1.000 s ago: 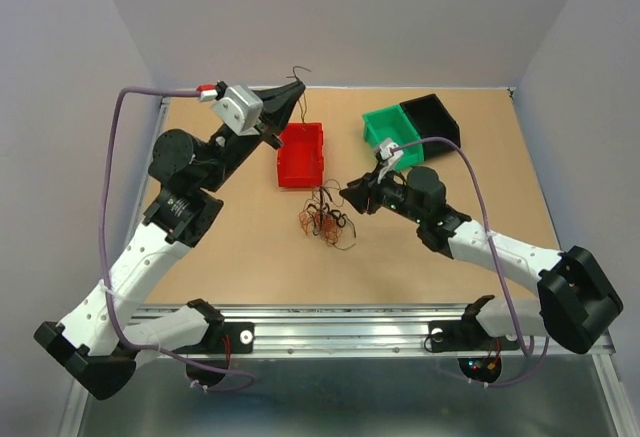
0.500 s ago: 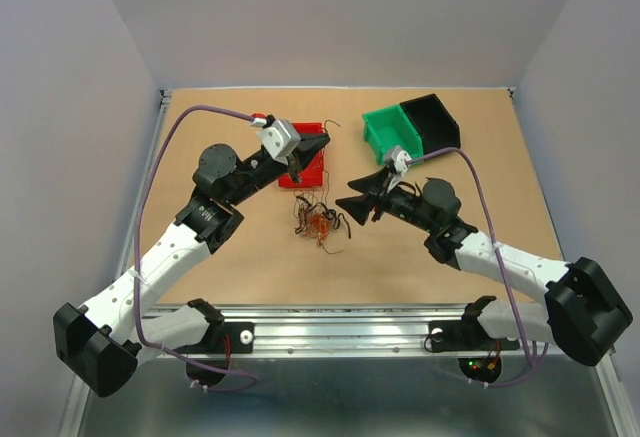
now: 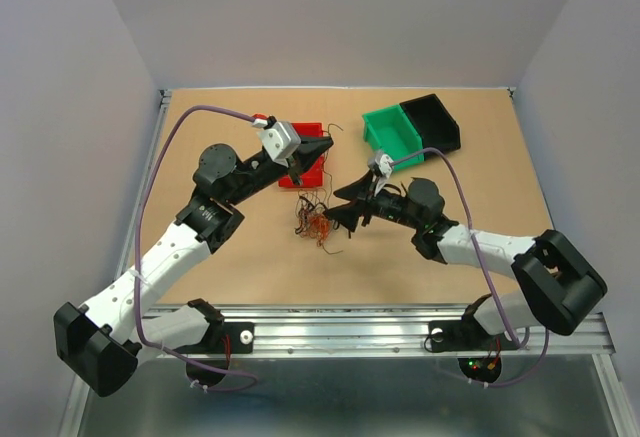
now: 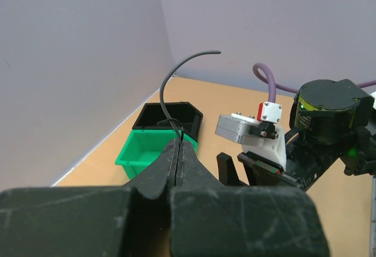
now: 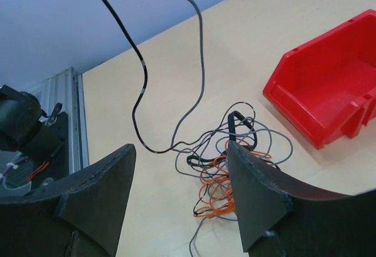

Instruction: Untangle the cables

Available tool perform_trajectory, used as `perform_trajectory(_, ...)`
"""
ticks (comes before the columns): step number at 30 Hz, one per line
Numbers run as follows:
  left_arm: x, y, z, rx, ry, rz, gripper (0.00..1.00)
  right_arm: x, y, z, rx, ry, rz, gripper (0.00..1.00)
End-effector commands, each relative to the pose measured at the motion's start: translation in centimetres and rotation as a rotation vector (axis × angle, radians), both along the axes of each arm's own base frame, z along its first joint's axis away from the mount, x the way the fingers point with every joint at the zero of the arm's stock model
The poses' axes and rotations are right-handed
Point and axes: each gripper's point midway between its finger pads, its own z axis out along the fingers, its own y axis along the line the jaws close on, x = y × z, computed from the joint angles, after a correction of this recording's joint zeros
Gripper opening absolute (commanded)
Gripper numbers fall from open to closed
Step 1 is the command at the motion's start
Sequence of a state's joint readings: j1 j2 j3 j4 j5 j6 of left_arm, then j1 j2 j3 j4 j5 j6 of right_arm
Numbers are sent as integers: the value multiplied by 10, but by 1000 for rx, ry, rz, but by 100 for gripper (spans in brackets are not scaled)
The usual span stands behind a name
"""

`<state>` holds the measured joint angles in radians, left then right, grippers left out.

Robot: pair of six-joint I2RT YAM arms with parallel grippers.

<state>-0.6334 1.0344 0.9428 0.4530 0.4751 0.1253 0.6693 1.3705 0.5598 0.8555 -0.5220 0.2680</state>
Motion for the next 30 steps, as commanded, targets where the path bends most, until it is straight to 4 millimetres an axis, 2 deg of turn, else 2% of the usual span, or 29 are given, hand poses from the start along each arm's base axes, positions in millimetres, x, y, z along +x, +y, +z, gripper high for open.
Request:
perform_trajectory(1,-5,-1,19,-43,-55,-20,0,-4,16,46,105,-114,73,69)
perform_trajectory(3,-4,-2,18,-41,-51,-19,0,-4,20,48,114,-116,81,69)
perform_trajectory(5,-3,-3,17,-39,-48,-20,0,-5,25,46,116,-109,91,64)
perform_trajectory(7,-2,-3,16,-37,-46,-15,0,-5,29,49,123,-114,96,50)
perform_trajectory(8,0,-3,15,-34,-45,-12,0,-7,33,49,125,-110,104,34)
perform_trajectory(10,1,-2,15,-34,-46,-4,0,-8,35,52,133,-111,100,23)
perform_trajectory(11,5,-1,14,-36,-43,19,0,-7,35,54,137,-112,90,12)
perform_trajectory(12,10,2,14,-38,-43,50,0,-9,35,55,140,-111,91,7)
perform_trajectory(13,27,15,16,-71,-12,171,0,-8,34,55,143,-104,76,1)
perform_trajectory(15,50,34,14,-108,30,326,0,-9,27,62,161,-107,47,0)
perform_trajectory(17,74,58,10,-156,84,505,3,-5,18,57,157,-76,-15,1)
perform_trajectory(18,79,63,9,-168,95,534,11,-7,13,66,167,-86,-33,1)
perform_trajectory(19,83,70,8,-177,103,565,38,-1,6,68,170,-76,-85,1)
perform_trajectory(20,82,70,8,-180,102,565,79,-1,0,68,151,-53,-115,1)
perform_trajectory(21,80,70,10,-182,97,559,80,4,-2,58,124,-22,-148,0)
perform_trajectory(22,77,68,9,-180,87,536,99,8,-12,67,137,-22,-207,0)
perform_trajectory(23,73,68,13,-186,74,523,99,9,-18,58,105,6,-238,1)
perform_trajectory(25,67,67,14,-192,51,495,99,9,-31,66,115,0,-293,1)
perform_trajectory(27,52,56,16,-175,9,399,99,14,-45,59,99,24,-374,1)
perform_trajectory(28,41,43,14,-149,-14,309,99,14,-49,60,99,24,-392,0)
perform_trajectory(29,35,37,13,-138,-23,261,99,12,-56,68,119,13,-411,1)
perform_trajectory(30,29,31,12,-128,-34,216,99,10,-58,67,115,15,-415,1)
